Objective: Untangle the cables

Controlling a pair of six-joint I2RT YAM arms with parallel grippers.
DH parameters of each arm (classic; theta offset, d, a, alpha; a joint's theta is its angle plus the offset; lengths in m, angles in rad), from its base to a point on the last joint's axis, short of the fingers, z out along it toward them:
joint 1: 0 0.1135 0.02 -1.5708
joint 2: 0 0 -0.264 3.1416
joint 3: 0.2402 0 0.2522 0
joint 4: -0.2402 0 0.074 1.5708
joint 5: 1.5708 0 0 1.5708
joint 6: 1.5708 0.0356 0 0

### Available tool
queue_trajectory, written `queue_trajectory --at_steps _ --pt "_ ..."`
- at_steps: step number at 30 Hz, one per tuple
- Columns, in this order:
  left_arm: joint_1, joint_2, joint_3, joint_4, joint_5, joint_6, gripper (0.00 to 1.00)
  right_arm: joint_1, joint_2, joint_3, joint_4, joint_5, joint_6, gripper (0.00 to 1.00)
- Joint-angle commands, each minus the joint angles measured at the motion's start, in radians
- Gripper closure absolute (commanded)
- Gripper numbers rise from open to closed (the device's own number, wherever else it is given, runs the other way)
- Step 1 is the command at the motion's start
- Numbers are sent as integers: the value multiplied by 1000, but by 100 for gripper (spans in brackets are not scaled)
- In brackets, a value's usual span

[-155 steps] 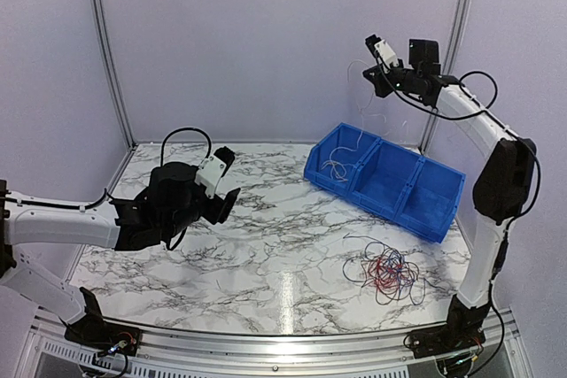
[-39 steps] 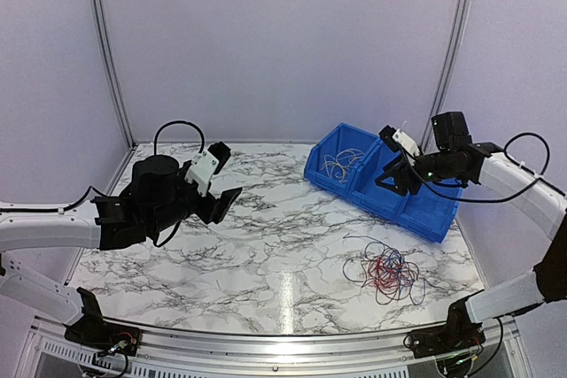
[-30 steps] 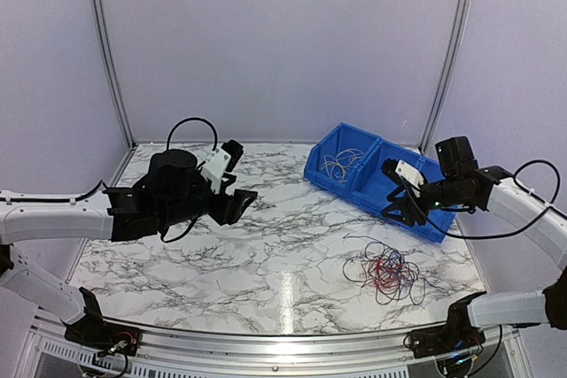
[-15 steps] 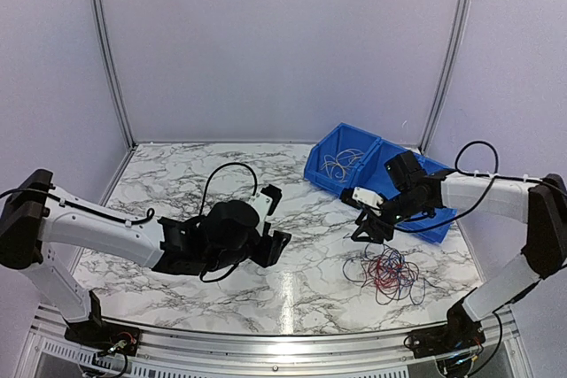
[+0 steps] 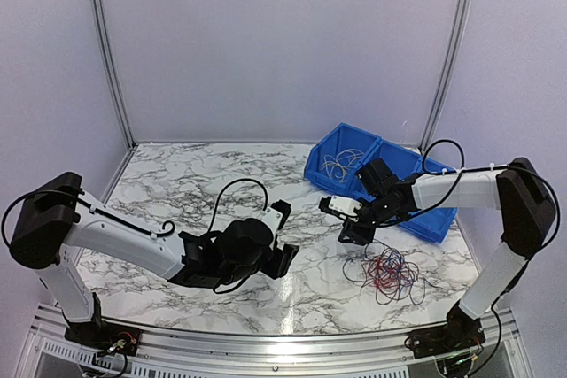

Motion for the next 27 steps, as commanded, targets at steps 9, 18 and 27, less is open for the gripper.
queue_trajectory --at_steps 9,18,27 --pt "-6 64 87 83 37 29 37 6 23 14 33 76 22 69" --pt "-6 68 87 101 59 27 37 5 27 12 16 60 24 84" --pt "-6 85 102 138 90 69 37 3 -84 37 -20 -13 52 100"
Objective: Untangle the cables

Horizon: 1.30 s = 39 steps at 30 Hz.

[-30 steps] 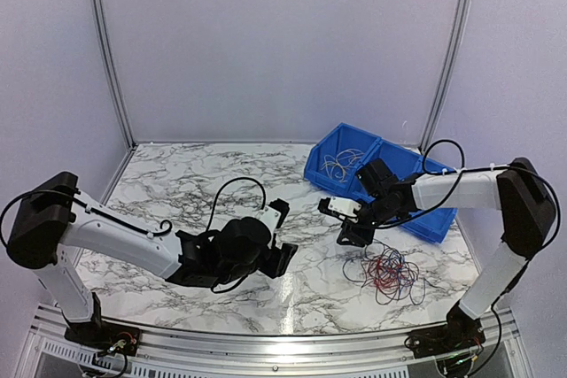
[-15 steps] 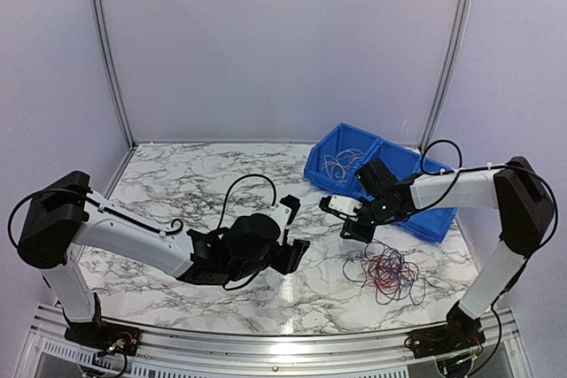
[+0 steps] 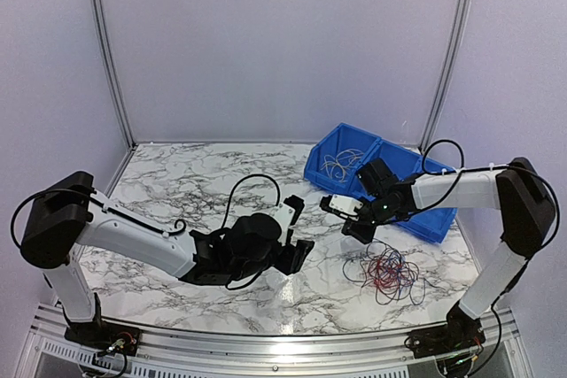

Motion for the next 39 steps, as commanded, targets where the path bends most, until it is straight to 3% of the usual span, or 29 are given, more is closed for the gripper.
queue_trajectory --at_steps 1,8,14,22,39 --pt "-6 13 34 50 44 43 37 3 -121 45 -48 -97 32 100" --pt "-9 7 39 88 79 86 37 4 -266 121 -154 -229 37 100" --pt "-24 30 55 222 95 160 37 5 -298 150 -231 -459 38 100" --pt "-23 81 109 271 -15 188 44 7 -393 146 -260 -627 13 100" --pt "-23 101 116 397 103 286 51 7 -415 128 -268 -664 4 100"
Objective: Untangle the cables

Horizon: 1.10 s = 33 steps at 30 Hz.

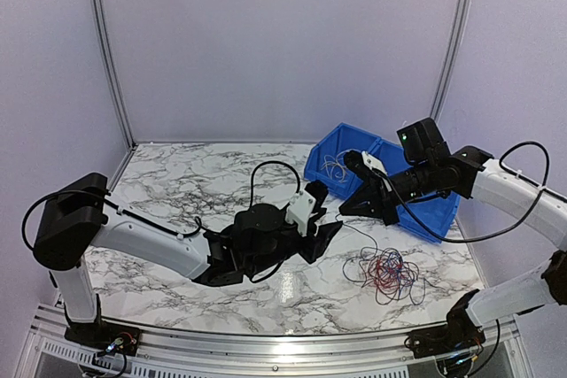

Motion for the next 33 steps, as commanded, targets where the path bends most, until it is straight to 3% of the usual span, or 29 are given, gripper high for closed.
queue_trajectory --at_steps 1,10,11,18,22,33 --pt "-2 21 30 55 43 44 54 7 -3 4 -1 -30 -16 100" --pt "-1 27 34 65 42 70 97 6 -9 -14 3 -9 -35 100" --pt "-1 24 30 68 39 70 99 5 -13 -26 11 6 -39 95" --pt "-1 -44 -91 121 -39 41 100 -40 -92 -197 102 191 -92 53" --pt "-1 -100 -185 139 -104 -1 100 -42 -179 -330 183 365 -135 34" --pt "-1 -276 -336 163 -199 16 100 -42 -50 -456 229 554 -184 36"
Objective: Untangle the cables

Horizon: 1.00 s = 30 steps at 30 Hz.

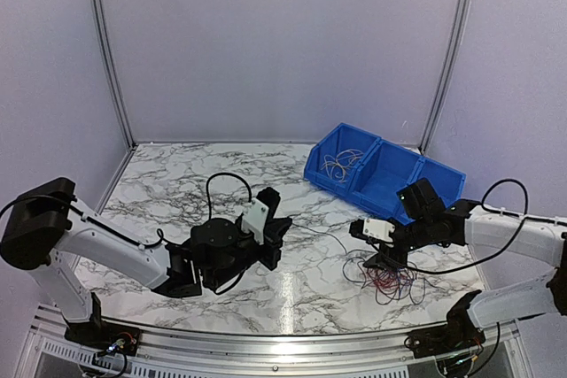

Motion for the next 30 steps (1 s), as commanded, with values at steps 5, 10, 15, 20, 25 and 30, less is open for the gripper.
queue_trajectory --at_steps 5,10,15,20,25,30 --pt "-1 -221 -64 45 -86 92 100 -5 140 -19 133 225 21 43" --pt "0 -388 -51 -87 -139 180 100 -9 206 -29 152 267 24 50" --pt "0 -535 26 -238 -191 287 100 -21 232 -20 148 267 33 55" --pt "0 -667 129 -348 -264 426 100 -38 238 -15 141 258 41 56" --pt "0 -783 258 -420 -332 547 100 -67 250 -8 138 259 54 50" --pt "0 -865 329 -431 -368 631 100 -87 269 0 124 250 61 48"
